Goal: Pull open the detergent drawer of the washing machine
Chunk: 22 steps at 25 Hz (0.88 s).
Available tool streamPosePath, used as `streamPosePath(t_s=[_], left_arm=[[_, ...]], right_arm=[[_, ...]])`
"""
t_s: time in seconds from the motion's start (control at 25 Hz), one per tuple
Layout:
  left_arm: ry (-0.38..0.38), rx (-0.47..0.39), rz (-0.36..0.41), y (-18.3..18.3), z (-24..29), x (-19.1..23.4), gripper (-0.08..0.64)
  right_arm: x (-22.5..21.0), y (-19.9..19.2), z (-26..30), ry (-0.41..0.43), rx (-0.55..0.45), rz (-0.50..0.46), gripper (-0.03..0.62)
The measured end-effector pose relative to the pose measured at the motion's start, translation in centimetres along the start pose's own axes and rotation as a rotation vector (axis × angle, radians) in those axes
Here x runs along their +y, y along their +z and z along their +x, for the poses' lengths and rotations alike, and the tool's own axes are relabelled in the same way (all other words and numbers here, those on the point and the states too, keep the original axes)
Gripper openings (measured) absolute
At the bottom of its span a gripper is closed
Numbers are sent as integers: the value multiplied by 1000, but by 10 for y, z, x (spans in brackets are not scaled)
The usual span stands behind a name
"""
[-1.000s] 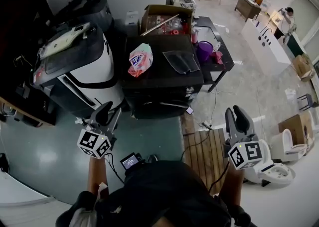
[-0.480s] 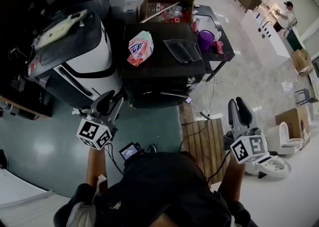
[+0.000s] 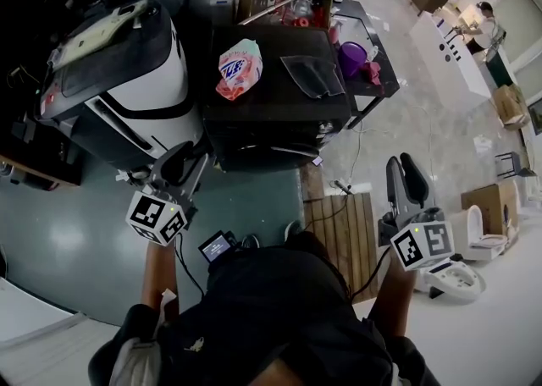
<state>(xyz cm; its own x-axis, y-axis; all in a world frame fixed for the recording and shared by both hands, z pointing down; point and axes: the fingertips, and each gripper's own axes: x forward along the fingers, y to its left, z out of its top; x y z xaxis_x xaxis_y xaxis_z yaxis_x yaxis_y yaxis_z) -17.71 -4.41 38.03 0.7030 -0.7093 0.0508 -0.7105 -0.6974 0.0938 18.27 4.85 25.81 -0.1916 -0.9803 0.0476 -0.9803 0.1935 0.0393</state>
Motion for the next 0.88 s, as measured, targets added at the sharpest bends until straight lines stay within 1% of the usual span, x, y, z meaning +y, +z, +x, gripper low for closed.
streamPosePath(t_s=[0.12,0.28,0.44,0.64,0.88], left_arm=[[9,4,0,-1,6,0,169],[42,4,7,4,9,-1,169],[105,17,12,6,7,3,169],[182,22,0,7,15,1,169],[262,30,1,9,28,-3,169]], right_arm=[[-4,-6,10,24,12,-10,81],[-12,-12,30,57,17,23,81],[-18,-15,55,123,-4,39,81],[-29,-17,85,200,16,50,81],[-49,-16,121,282,0,59,81]])
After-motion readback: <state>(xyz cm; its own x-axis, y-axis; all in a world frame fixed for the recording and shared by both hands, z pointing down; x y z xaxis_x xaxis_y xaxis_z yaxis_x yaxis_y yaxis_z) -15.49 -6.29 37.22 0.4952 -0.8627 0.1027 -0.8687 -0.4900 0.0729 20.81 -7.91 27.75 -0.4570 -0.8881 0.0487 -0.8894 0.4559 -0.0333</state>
